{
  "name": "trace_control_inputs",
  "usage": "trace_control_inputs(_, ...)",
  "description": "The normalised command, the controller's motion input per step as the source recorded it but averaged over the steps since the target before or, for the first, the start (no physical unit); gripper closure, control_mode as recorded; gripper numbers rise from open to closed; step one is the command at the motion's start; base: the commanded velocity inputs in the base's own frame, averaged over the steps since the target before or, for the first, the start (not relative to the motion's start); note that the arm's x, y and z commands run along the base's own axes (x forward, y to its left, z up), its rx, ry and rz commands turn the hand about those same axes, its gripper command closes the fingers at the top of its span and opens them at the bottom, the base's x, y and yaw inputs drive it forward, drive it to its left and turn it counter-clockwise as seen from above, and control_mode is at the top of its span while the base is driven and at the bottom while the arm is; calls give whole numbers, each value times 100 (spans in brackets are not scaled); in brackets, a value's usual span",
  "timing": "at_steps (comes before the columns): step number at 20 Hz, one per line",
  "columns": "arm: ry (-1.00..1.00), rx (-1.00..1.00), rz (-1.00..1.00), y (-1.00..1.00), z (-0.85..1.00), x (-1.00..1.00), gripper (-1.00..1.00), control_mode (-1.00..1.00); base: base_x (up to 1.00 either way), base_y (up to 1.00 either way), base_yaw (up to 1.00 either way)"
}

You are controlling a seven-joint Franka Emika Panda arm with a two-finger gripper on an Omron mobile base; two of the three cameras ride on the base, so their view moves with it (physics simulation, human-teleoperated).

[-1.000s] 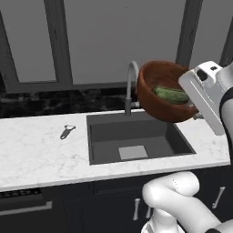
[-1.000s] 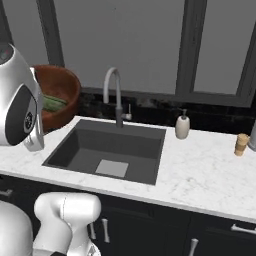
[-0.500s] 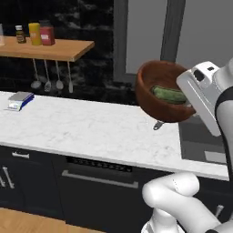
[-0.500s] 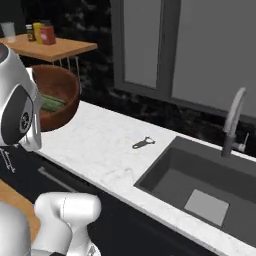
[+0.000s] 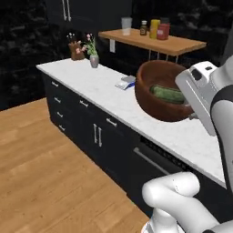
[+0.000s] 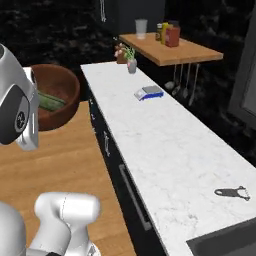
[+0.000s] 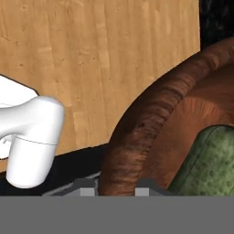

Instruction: Pick the cucumber from the sink and place it in the bowl. Then pick the bowl and place it in the microwave. Then close the microwave door and press the start button.

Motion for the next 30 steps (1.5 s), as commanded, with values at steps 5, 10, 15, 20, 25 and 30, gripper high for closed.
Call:
trace_control_inputs(5, 0, 0, 0, 0, 0, 0, 100, 100, 0, -1, 99)
trace_control_inputs(10, 0, 0, 0, 0, 0, 0, 100, 100, 2, 12, 89)
trace_control_inputs(15, 0, 0, 0, 0, 0, 0, 100, 100, 25, 38, 79)
trace_control_inputs(20, 0, 0, 0, 0, 0, 0, 100, 100, 28, 29, 85)
trace_control_inputs(25, 0, 0, 0, 0, 0, 0, 100, 100, 40, 8, 90)
trace_control_inputs(30, 0, 0, 0, 0, 0, 0, 100, 100, 64, 0, 90)
